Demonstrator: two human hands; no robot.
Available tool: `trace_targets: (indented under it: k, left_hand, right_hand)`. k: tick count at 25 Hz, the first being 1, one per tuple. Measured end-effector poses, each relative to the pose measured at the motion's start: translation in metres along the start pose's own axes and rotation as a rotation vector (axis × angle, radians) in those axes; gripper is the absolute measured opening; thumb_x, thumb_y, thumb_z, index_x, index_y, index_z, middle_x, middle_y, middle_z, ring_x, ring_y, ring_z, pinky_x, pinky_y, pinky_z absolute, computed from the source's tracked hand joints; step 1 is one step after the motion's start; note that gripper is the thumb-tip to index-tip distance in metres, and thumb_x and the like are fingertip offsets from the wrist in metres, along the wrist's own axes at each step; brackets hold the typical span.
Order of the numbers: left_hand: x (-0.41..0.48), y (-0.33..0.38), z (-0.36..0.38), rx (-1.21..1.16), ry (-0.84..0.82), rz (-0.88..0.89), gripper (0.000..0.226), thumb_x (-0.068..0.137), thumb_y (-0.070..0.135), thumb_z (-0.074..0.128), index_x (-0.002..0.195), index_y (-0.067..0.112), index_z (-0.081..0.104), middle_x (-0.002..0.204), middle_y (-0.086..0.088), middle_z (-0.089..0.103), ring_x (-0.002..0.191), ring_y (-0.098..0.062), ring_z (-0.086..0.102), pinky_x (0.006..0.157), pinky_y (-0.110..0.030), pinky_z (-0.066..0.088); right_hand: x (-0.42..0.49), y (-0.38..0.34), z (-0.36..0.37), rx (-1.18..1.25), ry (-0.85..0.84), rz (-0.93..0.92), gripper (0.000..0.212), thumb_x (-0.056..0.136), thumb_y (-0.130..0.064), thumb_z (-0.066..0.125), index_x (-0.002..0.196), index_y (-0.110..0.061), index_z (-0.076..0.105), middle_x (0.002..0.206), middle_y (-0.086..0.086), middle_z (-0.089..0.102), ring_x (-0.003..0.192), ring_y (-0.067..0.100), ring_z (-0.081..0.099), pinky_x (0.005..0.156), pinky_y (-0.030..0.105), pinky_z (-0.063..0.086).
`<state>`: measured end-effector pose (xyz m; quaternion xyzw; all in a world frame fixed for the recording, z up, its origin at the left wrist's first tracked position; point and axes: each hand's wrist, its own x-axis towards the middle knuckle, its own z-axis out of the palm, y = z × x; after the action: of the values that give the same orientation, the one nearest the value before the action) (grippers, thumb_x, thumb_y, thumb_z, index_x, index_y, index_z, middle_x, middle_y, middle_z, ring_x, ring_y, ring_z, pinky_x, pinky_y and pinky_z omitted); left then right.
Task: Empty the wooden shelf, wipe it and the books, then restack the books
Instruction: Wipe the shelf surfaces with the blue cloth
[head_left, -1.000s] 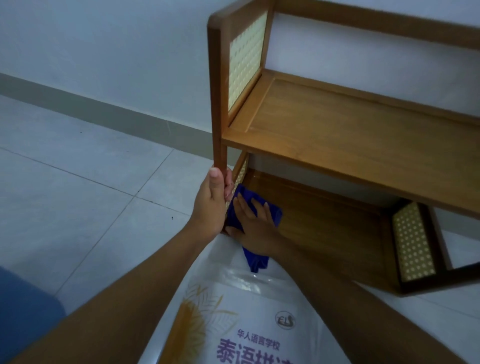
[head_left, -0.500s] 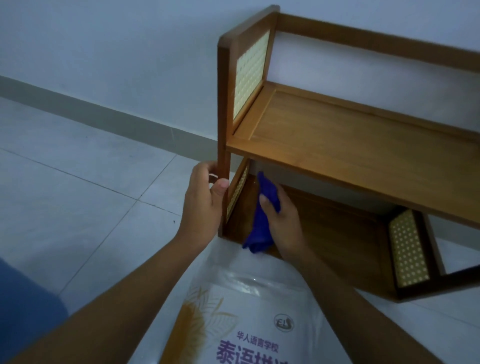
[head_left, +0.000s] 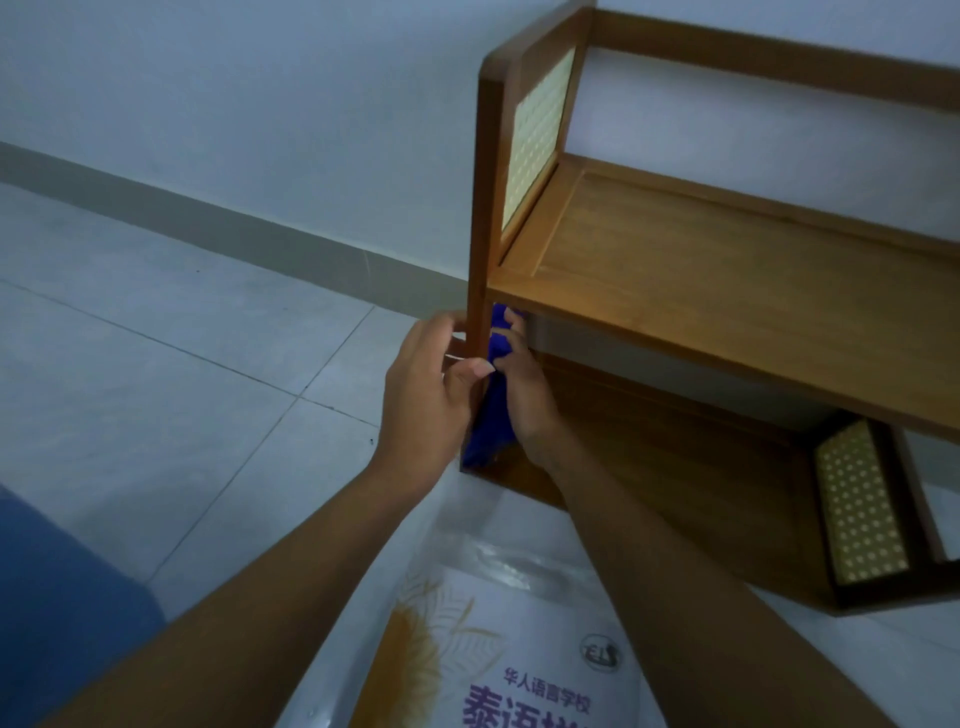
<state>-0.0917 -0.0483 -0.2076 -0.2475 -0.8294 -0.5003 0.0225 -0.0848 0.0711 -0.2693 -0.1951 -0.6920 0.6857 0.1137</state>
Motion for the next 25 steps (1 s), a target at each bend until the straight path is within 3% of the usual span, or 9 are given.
trace_targets:
  k: [2,5,9,13,15,20,23,25]
  left_hand:
    - [0.001,0.001,0.0,-0.006,-0.012,-0.001,0.019,0.094,0.018,0.054,0.111,0.026,0.048,0.106,0.012,0.051,0.081,0.008,0.051,0.059,-0.002,0.044]
    - [0.001,0.001,0.0,-0.01,-0.017,-0.012,0.019,0.094,0.017,0.054,0.106,0.028,0.044,0.105,0.011,0.052,0.081,0.005,0.052,0.063,-0.006,0.042]
    - [0.003,0.0,0.0,0.015,-0.033,-0.02,0.017,0.095,0.017,0.053,0.108,0.024,0.047,0.106,0.009,0.053,0.09,-0.003,0.052,0.07,-0.007,0.04]
    - [0.004,-0.003,0.001,-0.022,-0.051,-0.034,0.019,0.095,0.017,0.052,0.113,0.023,0.049,0.11,0.005,0.056,0.093,-0.004,0.054,0.071,-0.011,0.045]
    - [0.004,-0.003,0.001,-0.027,-0.053,-0.047,0.019,0.095,0.017,0.052,0.112,0.025,0.047,0.111,0.004,0.056,0.094,-0.005,0.054,0.072,-0.015,0.047]
    - [0.004,-0.005,0.002,-0.011,-0.03,-0.05,0.018,0.095,0.019,0.053,0.112,0.02,0.049,0.113,-0.002,0.061,0.099,-0.013,0.059,0.084,-0.034,0.055]
    - [0.002,-0.005,0.002,-0.021,-0.019,-0.051,0.016,0.095,0.019,0.053,0.11,0.023,0.048,0.108,-0.002,0.061,0.099,-0.017,0.062,0.083,-0.039,0.057]
    - [0.001,-0.003,0.001,-0.038,-0.009,-0.049,0.016,0.095,0.019,0.053,0.11,0.024,0.049,0.103,0.001,0.061,0.096,-0.016,0.063,0.082,-0.037,0.057]
  right_hand:
    - [0.009,-0.001,0.005,0.054,0.047,-0.014,0.037,0.08,-0.033,0.041,0.113,-0.047,0.05,0.126,0.002,0.053,0.116,0.023,0.052,0.106,0.053,0.037]
    - [0.004,0.023,0.016,0.201,0.02,-0.012,0.051,0.08,-0.058,0.052,0.129,-0.053,0.043,0.144,-0.001,0.044,0.13,0.022,0.045,0.108,0.054,0.034]
    - [-0.004,0.035,0.023,0.267,-0.02,0.04,0.052,0.076,-0.063,0.052,0.123,-0.073,0.032,0.158,-0.01,0.019,0.143,0.019,0.026,0.114,0.056,0.024]
    - [0.025,0.04,0.015,0.294,0.005,0.209,0.096,0.055,-0.091,0.054,0.14,-0.057,0.022,0.148,0.001,0.041,0.127,0.026,0.05,0.102,0.057,0.04]
    - [0.028,0.044,0.013,0.314,0.015,0.268,0.103,0.051,-0.093,0.054,0.141,-0.052,0.026,0.142,0.003,0.048,0.121,0.027,0.056,0.097,0.055,0.046]
    - [-0.017,0.032,0.02,0.424,-0.009,0.319,0.07,0.083,-0.07,0.043,0.145,-0.043,0.025,0.137,0.002,0.053,0.122,0.025,0.054,0.102,0.055,0.043]
    - [-0.042,0.028,0.022,0.327,-0.019,0.282,0.049,0.095,-0.055,0.037,0.138,-0.032,0.04,0.129,0.002,0.058,0.117,0.023,0.057,0.103,0.051,0.044]
    - [-0.058,0.018,0.018,0.238,-0.006,0.3,0.032,0.097,-0.048,0.042,0.121,-0.03,0.055,0.119,0.007,0.063,0.11,0.031,0.061,0.099,0.053,0.047]
